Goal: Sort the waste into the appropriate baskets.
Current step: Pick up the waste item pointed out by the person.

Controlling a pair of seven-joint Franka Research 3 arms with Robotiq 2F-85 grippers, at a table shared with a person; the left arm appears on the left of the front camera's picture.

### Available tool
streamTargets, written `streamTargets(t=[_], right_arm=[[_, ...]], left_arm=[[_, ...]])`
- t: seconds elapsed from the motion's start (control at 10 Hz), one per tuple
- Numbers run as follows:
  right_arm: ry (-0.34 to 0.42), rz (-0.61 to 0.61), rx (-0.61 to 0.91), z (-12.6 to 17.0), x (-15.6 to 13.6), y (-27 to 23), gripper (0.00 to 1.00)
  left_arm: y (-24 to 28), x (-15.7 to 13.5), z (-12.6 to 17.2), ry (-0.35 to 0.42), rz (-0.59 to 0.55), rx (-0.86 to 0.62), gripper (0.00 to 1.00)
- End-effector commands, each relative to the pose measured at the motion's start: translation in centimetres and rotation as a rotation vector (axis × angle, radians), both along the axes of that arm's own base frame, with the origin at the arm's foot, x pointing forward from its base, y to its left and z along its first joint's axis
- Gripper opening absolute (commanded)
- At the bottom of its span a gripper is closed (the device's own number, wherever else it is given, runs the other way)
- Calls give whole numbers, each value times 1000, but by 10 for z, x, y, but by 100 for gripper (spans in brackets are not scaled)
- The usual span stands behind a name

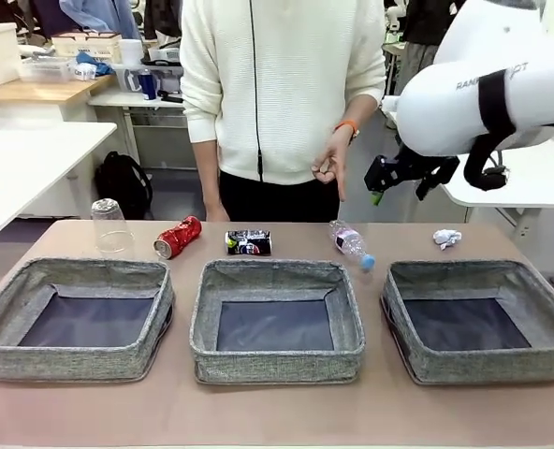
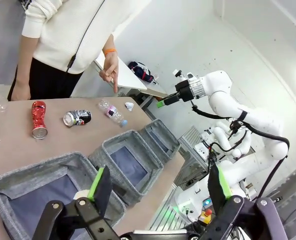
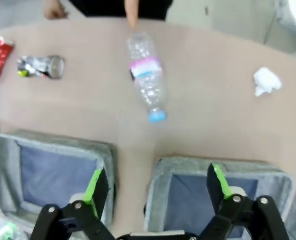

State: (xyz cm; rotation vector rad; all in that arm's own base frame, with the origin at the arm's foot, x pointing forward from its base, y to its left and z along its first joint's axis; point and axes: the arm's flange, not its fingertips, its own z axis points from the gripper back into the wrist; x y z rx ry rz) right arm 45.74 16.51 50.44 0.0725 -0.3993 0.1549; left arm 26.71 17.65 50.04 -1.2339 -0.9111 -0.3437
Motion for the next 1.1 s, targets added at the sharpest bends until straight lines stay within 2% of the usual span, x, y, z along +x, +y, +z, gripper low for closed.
streamTargets(t=[0.0, 0.1, 0.3, 0.6, 1.0], right_arm=[[16, -3, -20, -7, 3, -1, 100], [23, -87, -86, -10, 18, 9, 100], [60, -33, -82, -29, 56, 24, 100], [162, -4, -53, -67, 106, 34, 100], [245, 49, -96, -123, 137, 53, 100]], left_arm=[[0, 1, 2, -33, -3, -10, 100], [0, 1, 2, -33, -3, -10, 100], [0, 1, 2, -33, -3, -10, 100], [0, 1, 2, -33, -3, -10, 100], [0, 1, 2, -33, -3, -10, 100]])
